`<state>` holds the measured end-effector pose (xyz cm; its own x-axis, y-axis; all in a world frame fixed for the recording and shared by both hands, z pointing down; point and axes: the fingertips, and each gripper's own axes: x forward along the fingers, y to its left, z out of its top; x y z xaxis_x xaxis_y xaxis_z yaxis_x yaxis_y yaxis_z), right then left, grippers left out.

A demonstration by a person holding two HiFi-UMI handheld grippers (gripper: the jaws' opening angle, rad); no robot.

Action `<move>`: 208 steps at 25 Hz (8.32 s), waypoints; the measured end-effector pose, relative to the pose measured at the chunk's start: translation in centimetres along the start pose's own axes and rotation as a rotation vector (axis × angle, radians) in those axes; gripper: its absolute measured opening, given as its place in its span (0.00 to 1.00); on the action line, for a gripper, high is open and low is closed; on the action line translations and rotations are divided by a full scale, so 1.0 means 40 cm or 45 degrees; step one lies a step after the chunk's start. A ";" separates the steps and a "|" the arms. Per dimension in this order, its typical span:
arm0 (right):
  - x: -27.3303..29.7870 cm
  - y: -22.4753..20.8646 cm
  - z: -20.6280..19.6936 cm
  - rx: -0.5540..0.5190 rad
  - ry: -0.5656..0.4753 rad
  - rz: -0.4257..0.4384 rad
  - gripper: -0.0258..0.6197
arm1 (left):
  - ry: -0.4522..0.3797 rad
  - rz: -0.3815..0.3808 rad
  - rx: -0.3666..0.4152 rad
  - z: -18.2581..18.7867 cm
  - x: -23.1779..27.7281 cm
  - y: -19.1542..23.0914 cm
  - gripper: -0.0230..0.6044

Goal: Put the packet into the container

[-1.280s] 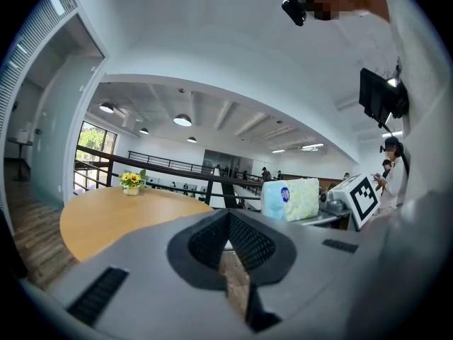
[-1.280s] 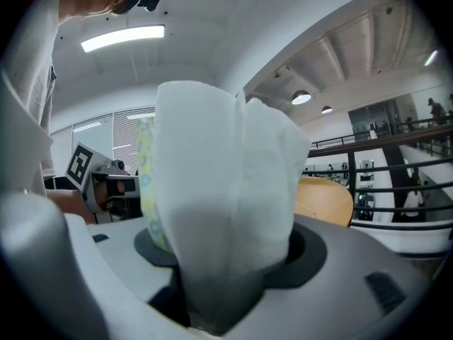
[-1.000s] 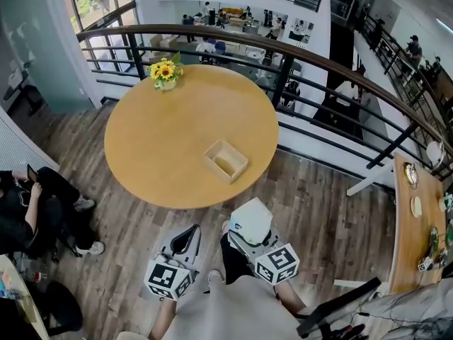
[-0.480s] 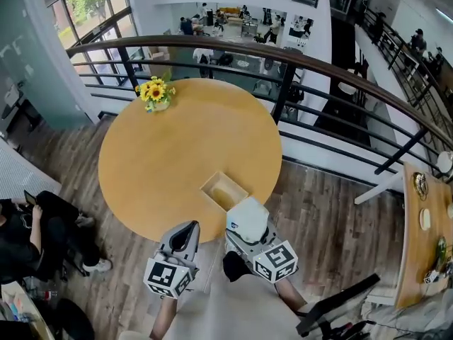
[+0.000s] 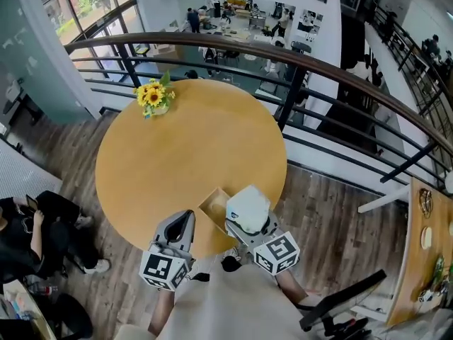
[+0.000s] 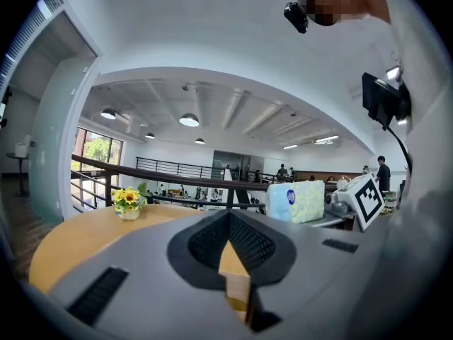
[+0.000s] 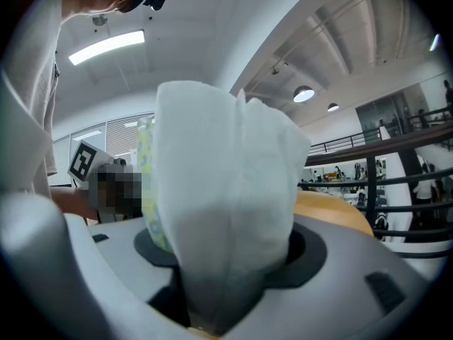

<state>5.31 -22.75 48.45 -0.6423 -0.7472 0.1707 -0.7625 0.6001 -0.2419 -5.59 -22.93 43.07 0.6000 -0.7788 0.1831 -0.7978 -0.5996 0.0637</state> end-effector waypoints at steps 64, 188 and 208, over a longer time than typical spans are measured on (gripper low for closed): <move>0.150 -0.052 -0.434 -0.444 1.118 0.093 0.51 | 0.098 0.140 -0.203 -0.077 -0.025 0.210 0.04; -0.147 0.232 -0.103 -0.230 0.106 -0.311 0.05 | 0.084 0.004 -0.099 -0.168 -0.302 -0.100 0.05; -0.215 0.405 -0.151 -0.273 0.048 -0.347 0.05 | 0.001 -0.022 -0.051 -0.176 -0.458 -0.140 0.05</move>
<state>-2.00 -4.88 48.84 -0.4123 -0.8796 0.2375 -0.9029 0.4293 0.0227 -12.54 -4.02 46.26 0.6137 -0.7682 0.1822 -0.7890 -0.6051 0.1061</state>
